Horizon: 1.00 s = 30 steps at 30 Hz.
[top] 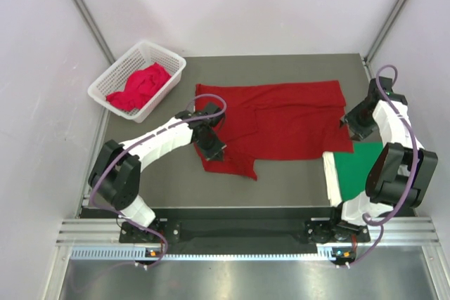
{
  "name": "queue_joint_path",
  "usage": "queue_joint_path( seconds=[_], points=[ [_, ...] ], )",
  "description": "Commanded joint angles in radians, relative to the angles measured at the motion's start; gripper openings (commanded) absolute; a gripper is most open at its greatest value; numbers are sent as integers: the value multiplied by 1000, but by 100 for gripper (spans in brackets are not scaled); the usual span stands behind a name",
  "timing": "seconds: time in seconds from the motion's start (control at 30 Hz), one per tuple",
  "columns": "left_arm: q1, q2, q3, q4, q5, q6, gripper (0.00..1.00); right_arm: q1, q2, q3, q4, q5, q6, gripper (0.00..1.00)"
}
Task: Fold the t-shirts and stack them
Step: Fold the tshirt
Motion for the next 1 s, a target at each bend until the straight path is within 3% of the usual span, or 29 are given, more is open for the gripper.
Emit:
queue_joint_path(
  seconds=[0.0, 0.33, 0.63, 0.97],
  points=[
    [56, -13, 51, -19, -35, 62, 0, -22, -64, 21, -86, 0, -1, 51],
    [171, -2, 91, 62, 3, 183, 0, -27, -130, -133, -56, -7, 62, 48],
    [185, 18, 192, 57, -24, 292, 0, -39, -63, -136, -26, 72, 151, 49],
    [190, 38, 218, 54, -26, 318, 0, -74, -43, -159, -8, 129, 203, 46]
  ],
)
